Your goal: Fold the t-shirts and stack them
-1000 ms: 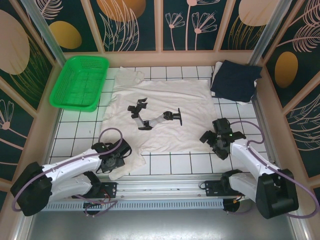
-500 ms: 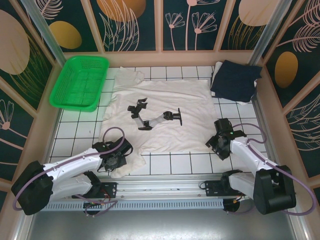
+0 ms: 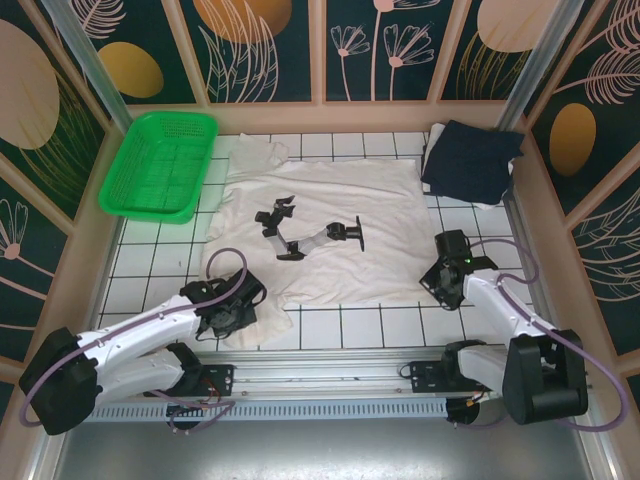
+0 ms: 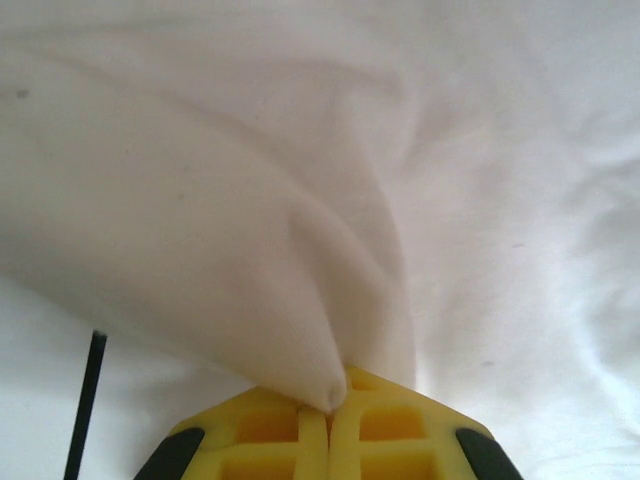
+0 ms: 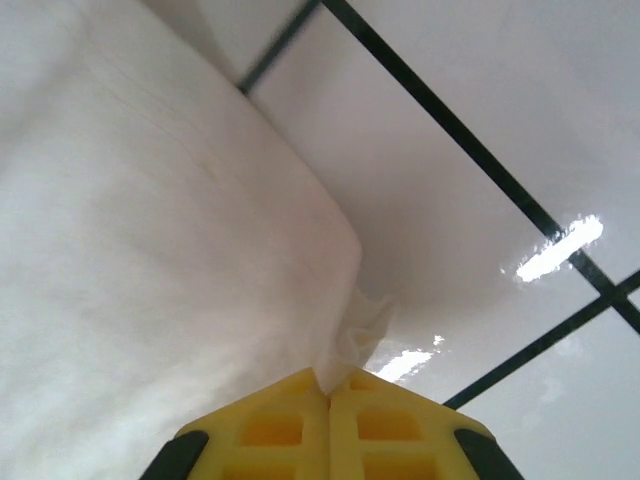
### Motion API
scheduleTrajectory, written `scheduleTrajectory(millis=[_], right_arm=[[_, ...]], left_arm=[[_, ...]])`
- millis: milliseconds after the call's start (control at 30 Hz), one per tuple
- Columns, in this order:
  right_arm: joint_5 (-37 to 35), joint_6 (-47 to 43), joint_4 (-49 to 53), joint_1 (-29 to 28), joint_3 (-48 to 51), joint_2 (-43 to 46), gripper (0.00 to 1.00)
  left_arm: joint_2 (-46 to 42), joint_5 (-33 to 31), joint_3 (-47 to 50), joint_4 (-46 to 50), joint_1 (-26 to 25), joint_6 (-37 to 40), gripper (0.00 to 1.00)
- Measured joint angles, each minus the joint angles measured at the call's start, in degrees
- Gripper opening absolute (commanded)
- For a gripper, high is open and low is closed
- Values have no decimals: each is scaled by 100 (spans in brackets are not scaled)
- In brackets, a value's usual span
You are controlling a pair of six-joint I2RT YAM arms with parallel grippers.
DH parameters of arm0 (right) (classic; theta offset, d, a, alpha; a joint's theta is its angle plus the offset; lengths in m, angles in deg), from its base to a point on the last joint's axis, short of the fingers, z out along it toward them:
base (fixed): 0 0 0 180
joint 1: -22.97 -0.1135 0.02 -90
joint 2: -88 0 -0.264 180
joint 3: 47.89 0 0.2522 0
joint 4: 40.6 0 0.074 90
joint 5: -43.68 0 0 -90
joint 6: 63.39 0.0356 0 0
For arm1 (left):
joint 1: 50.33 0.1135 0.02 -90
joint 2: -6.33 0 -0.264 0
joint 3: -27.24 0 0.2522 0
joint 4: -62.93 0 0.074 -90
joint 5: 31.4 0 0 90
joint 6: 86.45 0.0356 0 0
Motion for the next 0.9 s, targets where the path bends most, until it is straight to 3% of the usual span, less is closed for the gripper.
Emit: scheduleTrajectory(millis=[300,600,900], right_arm=[[-15,-302,-98,15,-739,-142,0],[79,-632,-621,192,-1475,-1276,0],[111,-929,-957,420,-2184,-2437,0]], left_arm=[[409,-787,-1182,323,61,-81,0],[1987,-1338,-2669,365,1226,826,0],[3764,-1676,-4406,348,1886,1827,0]])
